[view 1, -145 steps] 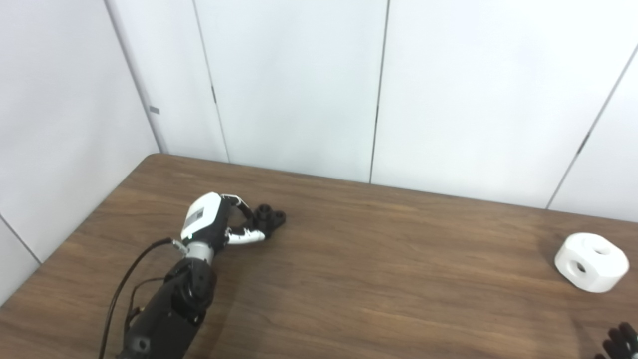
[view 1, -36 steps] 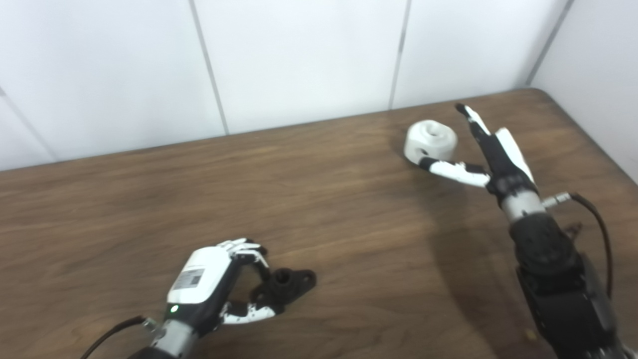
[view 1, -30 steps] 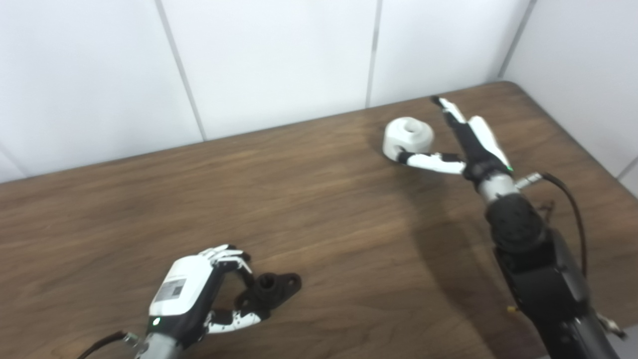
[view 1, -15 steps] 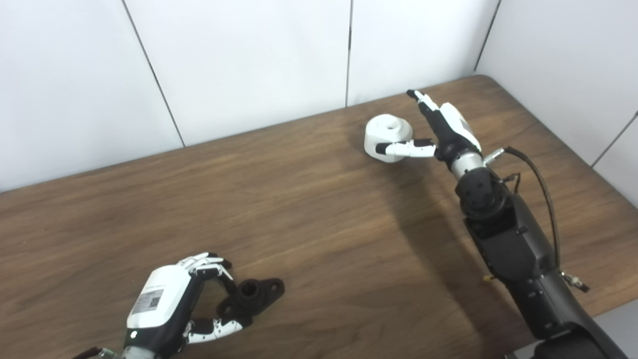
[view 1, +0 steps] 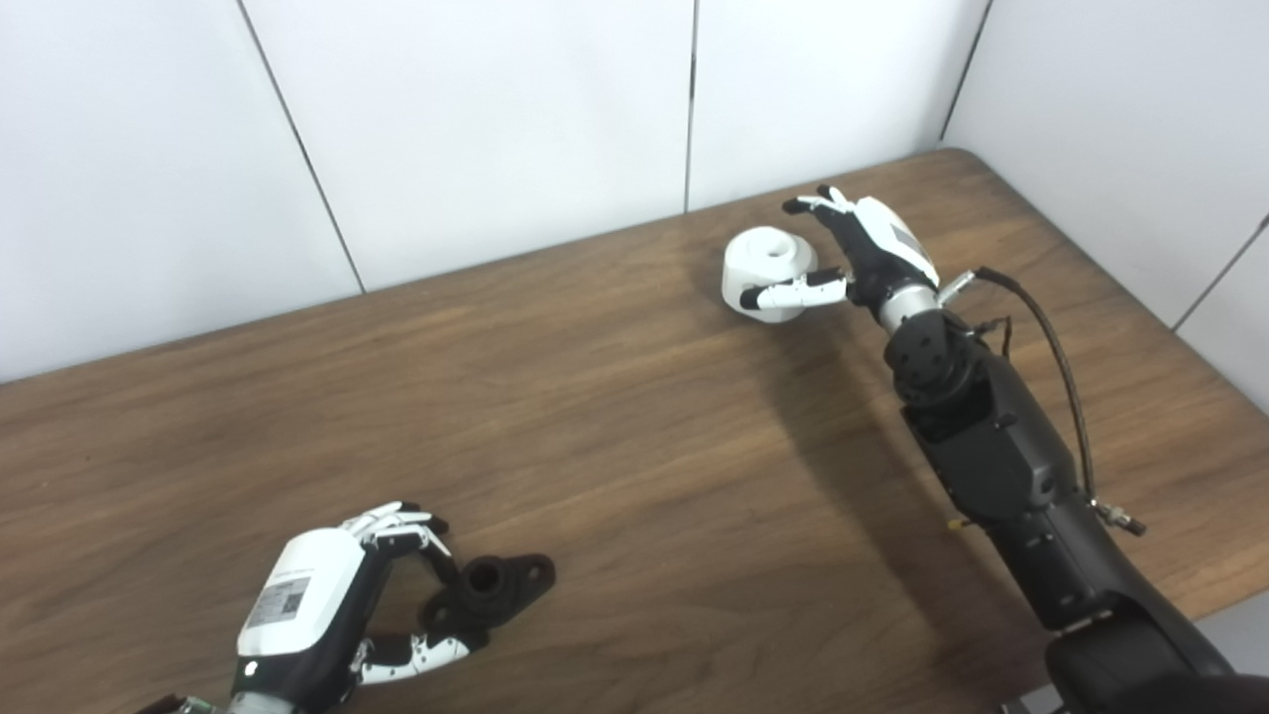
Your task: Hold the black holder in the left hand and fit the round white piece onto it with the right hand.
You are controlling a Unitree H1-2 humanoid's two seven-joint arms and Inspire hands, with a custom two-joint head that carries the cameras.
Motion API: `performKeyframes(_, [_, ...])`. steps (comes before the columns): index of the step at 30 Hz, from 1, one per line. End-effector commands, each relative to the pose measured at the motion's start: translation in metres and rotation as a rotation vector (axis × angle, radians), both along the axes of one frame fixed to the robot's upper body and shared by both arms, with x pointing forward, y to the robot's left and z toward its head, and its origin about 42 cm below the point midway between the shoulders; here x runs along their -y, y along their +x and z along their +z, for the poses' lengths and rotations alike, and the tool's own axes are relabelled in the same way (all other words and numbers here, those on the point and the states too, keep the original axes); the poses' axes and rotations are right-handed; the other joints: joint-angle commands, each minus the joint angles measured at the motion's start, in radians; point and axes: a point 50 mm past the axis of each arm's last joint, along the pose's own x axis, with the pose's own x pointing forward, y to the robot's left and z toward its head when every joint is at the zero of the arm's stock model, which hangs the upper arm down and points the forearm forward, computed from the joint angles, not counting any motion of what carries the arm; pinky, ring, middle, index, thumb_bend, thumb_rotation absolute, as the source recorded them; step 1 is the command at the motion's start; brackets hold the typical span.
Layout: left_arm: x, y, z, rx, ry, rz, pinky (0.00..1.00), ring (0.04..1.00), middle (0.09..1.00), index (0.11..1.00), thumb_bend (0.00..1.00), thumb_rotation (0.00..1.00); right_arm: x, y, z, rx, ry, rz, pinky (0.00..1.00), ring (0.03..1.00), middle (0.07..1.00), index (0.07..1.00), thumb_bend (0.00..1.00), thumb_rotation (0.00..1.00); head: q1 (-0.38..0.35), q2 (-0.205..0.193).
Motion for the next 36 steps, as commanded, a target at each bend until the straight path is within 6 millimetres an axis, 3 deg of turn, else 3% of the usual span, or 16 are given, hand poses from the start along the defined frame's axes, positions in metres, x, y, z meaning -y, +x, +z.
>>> performKeyframes(1, [-0.0168, -0.0149, -0.0285, -0.155, 0.082, 0.025, 0.79, 0.854, 0.756, 0.486, 0.52, 0.05, 0.0032, 0.0120, 0.0273, 0.067, -0.046, -0.006, 1.00, 1.000, 1.000, 0.841, 0.87, 0.40, 0.000, 0.000])
performKeyframes(12, [-0.0146, -0.0138, -0.0273, -0.160, 0.077, 0.030, 0.81, 0.856, 0.760, 0.486, 0.52, 0.05, 0.0049, 0.0133, 0.0259, 0.063, -0.061, -0.015, 1.00, 1.000, 0.973, 0.762, 0.86, 0.34, 0.004, -0.001])
performKeyframes(36, [-0.0125, -0.0140, -0.0274, -0.152, 0.073, 0.031, 0.81, 0.855, 0.758, 0.486, 0.52, 0.05, 0.0086, 0.0086, 0.0287, 0.071, -0.063, -0.017, 1.00, 1.000, 0.956, 0.720, 0.81, 0.34, 0.011, 0.005])
